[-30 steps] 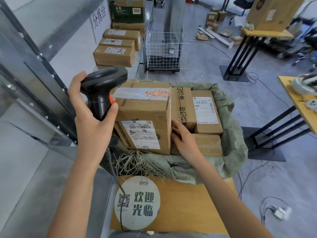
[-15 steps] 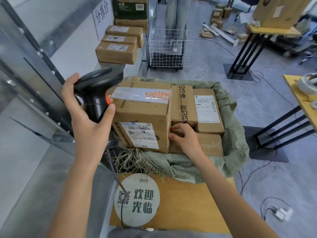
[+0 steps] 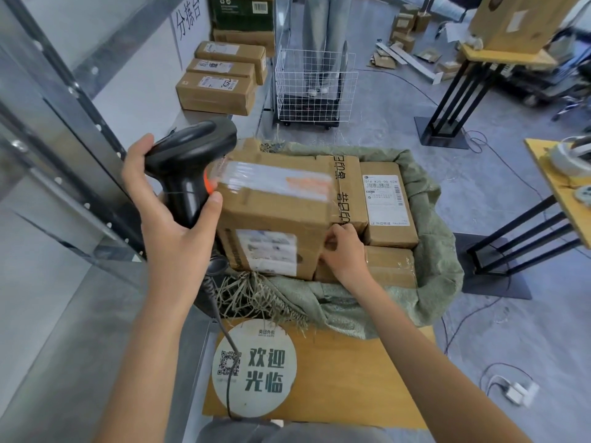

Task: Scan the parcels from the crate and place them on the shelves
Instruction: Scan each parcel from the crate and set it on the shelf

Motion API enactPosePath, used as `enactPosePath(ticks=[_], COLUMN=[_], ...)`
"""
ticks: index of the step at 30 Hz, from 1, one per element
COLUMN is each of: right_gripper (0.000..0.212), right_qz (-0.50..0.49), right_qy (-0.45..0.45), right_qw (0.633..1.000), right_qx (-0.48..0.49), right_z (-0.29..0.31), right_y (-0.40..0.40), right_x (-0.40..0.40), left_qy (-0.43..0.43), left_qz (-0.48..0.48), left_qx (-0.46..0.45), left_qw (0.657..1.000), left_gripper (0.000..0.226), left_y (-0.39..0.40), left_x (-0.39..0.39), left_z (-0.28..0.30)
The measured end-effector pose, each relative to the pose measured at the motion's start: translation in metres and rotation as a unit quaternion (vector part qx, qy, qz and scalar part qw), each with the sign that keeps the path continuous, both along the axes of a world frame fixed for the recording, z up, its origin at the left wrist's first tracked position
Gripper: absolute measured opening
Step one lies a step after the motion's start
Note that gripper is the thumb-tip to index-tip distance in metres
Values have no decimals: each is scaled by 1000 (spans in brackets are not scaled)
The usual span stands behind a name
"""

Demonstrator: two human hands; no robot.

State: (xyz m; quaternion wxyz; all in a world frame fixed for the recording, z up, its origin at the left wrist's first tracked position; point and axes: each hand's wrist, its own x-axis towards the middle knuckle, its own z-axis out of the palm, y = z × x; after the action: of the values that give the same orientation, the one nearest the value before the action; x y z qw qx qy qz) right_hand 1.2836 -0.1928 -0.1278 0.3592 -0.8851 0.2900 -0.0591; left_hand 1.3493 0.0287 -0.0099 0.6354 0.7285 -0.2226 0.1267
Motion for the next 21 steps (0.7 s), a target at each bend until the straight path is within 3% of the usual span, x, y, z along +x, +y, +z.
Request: enactPosePath(ticks=[3, 7, 9, 12, 14, 17, 21], right_gripper=[24, 20, 11, 23, 30, 45, 63], right_qz=[26, 31, 10, -30, -50, 34, 172], right_qy=[24, 15, -26, -111, -194, -309, -201], right_qw=[997, 999, 996, 977, 972, 950, 955], right_qx=[-71, -5, 85, 180, 125, 23, -133], right_z=[-3, 2, 15, 58, 97, 157, 187], right_y=[5, 1, -6, -13, -13, 10, 34], right_x=[4, 0, -7, -15, -13, -4, 19], left_qy=[8, 9, 13, 15, 0, -7, -30], left_qz=[-22, 12, 23, 4, -8, -19, -25], left_qx=[16, 4, 12, 20, 15, -3, -2], left_qw=[1000, 1000, 1000, 1000, 1000, 1000, 999], left_gripper=[77, 78, 78, 77, 76, 75, 74], left_y=[-12, -9, -3, -3, -6, -13, -16], left_x=[-13, -7, 1, 4, 4, 7, 11], left_z=[-3, -6, -5, -3, 0, 5, 5])
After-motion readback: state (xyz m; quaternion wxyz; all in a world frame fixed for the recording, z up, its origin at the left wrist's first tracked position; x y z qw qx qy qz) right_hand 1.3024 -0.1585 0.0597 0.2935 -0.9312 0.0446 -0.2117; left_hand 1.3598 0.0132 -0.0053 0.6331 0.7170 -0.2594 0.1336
